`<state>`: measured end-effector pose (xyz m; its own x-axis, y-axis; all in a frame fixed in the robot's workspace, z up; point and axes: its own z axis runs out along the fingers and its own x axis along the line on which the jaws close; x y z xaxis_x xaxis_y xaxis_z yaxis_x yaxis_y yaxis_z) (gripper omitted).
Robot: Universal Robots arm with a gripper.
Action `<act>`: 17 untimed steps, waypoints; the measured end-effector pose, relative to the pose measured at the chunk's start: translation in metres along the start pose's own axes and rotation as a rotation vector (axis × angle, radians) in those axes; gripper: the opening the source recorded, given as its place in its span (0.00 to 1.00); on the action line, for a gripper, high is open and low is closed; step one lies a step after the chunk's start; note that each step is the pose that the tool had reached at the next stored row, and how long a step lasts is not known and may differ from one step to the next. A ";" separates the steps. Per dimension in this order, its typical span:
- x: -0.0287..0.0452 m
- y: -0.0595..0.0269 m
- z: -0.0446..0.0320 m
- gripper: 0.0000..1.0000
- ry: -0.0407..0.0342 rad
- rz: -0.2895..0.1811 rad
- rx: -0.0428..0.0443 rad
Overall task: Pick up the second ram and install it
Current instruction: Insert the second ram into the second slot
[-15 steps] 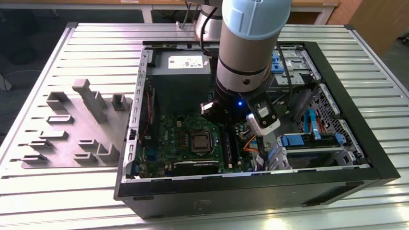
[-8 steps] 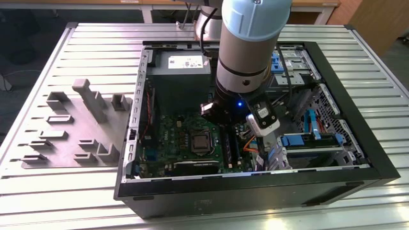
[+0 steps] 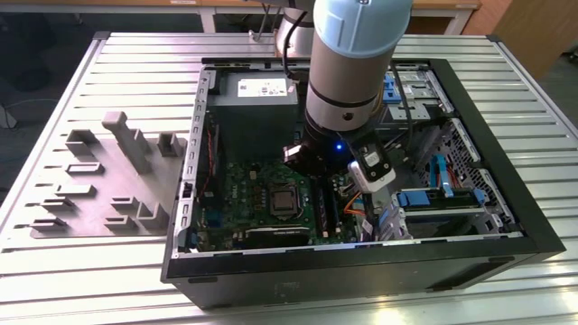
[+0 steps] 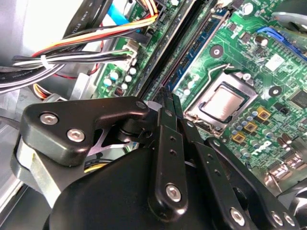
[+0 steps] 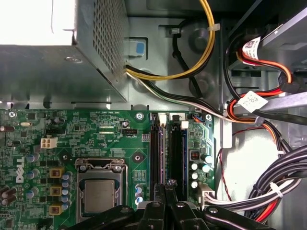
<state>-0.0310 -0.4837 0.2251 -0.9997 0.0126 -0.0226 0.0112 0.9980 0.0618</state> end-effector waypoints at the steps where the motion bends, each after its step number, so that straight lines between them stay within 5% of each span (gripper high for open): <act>1: 0.0000 0.0000 -0.0001 0.12 0.0000 0.000 0.0001; 17: 0.0001 -0.0004 0.0049 0.12 -0.0012 0.022 0.0045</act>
<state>-0.0310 -0.4839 0.2202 -0.9992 0.0343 -0.0224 0.0330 0.9978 0.0578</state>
